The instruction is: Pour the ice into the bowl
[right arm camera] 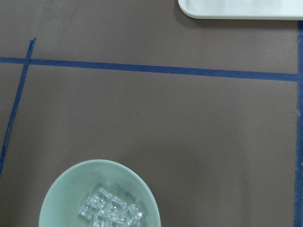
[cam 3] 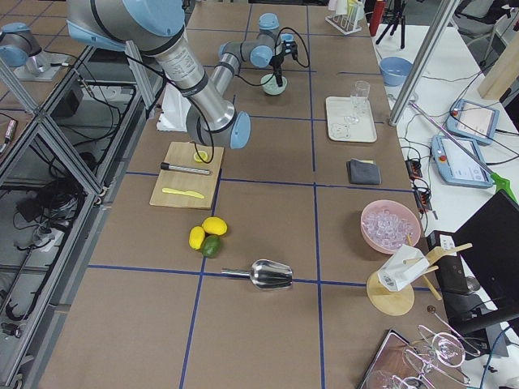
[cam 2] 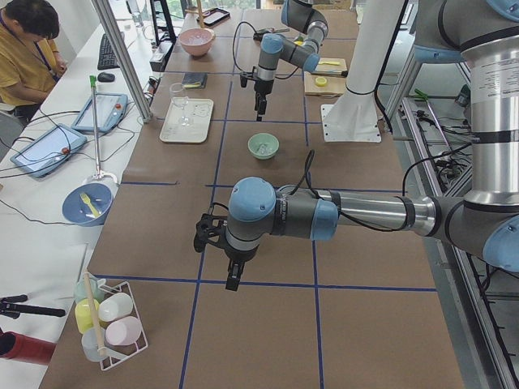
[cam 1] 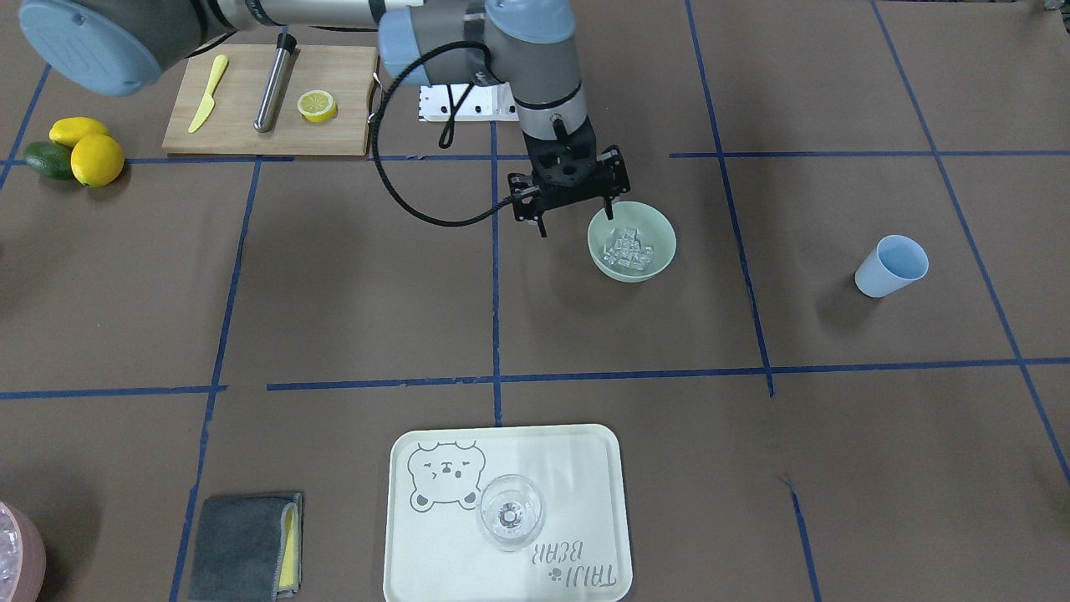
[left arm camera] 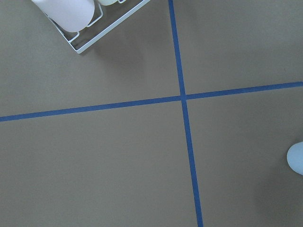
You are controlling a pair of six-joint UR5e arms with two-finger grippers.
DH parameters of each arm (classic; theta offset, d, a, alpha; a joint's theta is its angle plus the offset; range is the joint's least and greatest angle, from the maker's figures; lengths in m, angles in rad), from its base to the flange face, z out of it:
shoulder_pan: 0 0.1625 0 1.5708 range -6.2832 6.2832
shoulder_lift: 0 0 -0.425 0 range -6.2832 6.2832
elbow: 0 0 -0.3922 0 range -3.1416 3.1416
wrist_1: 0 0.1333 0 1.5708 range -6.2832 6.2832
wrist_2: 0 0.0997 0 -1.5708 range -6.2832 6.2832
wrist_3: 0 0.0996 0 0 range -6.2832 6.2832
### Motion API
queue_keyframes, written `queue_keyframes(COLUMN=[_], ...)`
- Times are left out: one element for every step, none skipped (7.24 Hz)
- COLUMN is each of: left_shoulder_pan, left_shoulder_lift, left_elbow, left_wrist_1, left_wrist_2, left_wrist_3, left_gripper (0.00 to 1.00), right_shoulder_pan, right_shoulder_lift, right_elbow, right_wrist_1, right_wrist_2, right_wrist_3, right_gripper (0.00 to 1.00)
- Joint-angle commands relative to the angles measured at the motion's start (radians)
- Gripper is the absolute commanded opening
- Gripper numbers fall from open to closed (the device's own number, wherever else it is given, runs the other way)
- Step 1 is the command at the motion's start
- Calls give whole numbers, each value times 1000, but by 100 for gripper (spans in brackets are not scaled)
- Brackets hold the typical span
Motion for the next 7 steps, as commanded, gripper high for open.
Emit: queue_keyframes(left_shoulder_pan=[1,3,3,3,3,3,3], left_shoulder_lift=[0,0,0,0,0,0,0], left_elbow=[0,0,0,0,0,0,0], left_wrist_1=[-3,-3,-3,-3,-3,-3,-3], left_wrist_2=[0,0,0,0,0,0,1], left_wrist_3=[0,0,0,0,0,0,0], left_gripper=[100,100,100,100,100,100,100], right_shoulder_pan=[-29,-44,-53,-57,-58,-58,-58], right_shoulder_lift=[55,53,50,51,51,53,50], right_elbow=[-132,-152,-173,-184,-195,-196,-196], right_wrist_1=[32,32,34,37,49,63,63], right_wrist_2=[-4,-6,-15,-23,-23,-21,-15], right_wrist_3=[70,70,70,70,70,67,44], right_gripper=[100,100,96,87,73,18,0])
